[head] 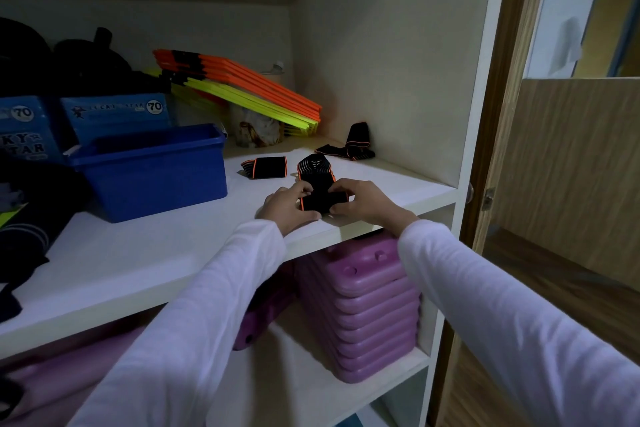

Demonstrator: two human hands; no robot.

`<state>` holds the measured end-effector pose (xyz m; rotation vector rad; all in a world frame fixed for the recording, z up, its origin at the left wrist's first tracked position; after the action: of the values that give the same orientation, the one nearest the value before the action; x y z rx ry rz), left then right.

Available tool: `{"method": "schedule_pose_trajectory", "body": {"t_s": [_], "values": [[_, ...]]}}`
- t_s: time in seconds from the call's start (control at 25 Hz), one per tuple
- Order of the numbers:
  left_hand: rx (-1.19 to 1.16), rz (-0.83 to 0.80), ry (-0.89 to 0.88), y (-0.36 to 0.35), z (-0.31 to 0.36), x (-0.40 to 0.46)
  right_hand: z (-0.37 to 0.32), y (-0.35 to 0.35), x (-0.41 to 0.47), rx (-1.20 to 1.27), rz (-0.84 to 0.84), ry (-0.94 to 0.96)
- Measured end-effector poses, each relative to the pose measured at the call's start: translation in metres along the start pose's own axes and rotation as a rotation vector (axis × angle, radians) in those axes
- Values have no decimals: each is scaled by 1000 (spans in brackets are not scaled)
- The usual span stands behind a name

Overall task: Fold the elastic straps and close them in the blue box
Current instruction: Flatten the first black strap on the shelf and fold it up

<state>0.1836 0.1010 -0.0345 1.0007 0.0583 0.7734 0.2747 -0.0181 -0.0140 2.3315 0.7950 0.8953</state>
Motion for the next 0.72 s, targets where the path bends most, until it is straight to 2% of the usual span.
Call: {"method": "schedule_pose_trajectory", "body": {"t_s": [0.08, 0.16, 0.28, 0.48, 0.72], "values": [[-40, 26, -5, 5, 2, -1, -1, 2, 2, 2, 12, -9], [-206, 39, 17, 7, 2, -2, 0, 4, 4, 22, 26, -44], [-452, 13, 89, 7, 8, -8, 13, 1, 2, 209, 2, -189], [-436, 47, 187, 4, -8, 1, 22, -4, 1, 333, -31, -293], [-448, 48, 290, 0, -17, 8, 25, -5, 5, 290, -38, -359]]}}
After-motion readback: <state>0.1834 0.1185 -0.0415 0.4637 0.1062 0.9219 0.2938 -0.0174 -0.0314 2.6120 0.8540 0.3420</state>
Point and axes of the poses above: each hand's wrist, its own x-axis towards the middle knuckle, its own y-axis out of the back of the hand, z = x × y, the point moved 9 cm from there along x, towards the middle knuckle, and after that the axes turned 10 degrees about z, right-handed, at the moved point
